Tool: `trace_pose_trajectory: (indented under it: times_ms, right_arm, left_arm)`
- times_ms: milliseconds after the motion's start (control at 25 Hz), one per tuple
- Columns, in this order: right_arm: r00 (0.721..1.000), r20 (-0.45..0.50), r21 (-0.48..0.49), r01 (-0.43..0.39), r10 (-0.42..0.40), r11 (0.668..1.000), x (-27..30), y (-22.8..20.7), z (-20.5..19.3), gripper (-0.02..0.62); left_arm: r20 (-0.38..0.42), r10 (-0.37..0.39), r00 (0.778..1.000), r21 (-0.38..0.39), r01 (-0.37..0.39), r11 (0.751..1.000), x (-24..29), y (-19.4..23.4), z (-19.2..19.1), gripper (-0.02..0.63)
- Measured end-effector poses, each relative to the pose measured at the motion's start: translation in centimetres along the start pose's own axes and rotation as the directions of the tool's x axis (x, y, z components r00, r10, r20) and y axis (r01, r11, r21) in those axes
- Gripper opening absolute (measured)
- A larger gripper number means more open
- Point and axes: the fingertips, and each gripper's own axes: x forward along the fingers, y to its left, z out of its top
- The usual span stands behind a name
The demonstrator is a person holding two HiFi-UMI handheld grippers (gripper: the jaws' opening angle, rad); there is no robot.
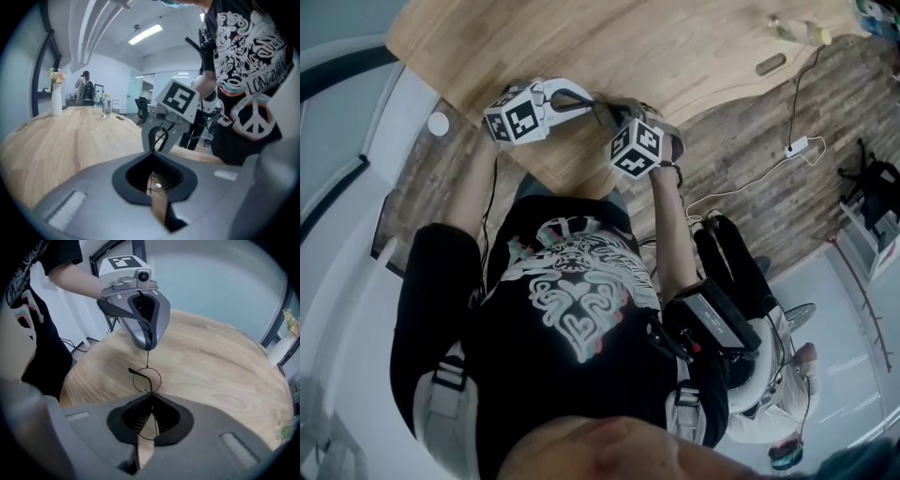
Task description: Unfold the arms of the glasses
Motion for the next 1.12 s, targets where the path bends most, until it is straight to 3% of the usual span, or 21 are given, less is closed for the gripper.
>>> trace_pose_trajectory:
  times_ms: [560, 920, 1120]
  right_arm:
    - [0.985, 0.158, 0.081, 0.060, -0.072, 0.995, -1.9, -0.6, 1.2, 0.002]
    - [0.940, 0.301, 0.129, 0.124, -0.158, 0.984, -5.2, -1.0, 1.7, 0.002]
    - [0.916, 0.336, 0.183, 0.167, -0.221, 0.969, -7.1, -1.5, 0.7, 0.000]
  left_arm:
    - [0.025, 0.053, 0.998, 0.013, -0.053, 0.999, -1.1, 1.0, 0.3, -0.009]
    - [0.021, 0.063, 0.998, 0.004, -0.063, 0.998, -1.5, 0.8, -0.2, -0.009]
    - [0.011, 0.080, 0.997, 0.013, -0.080, 0.997, -2.1, 0.9, 0.0, -0.009]
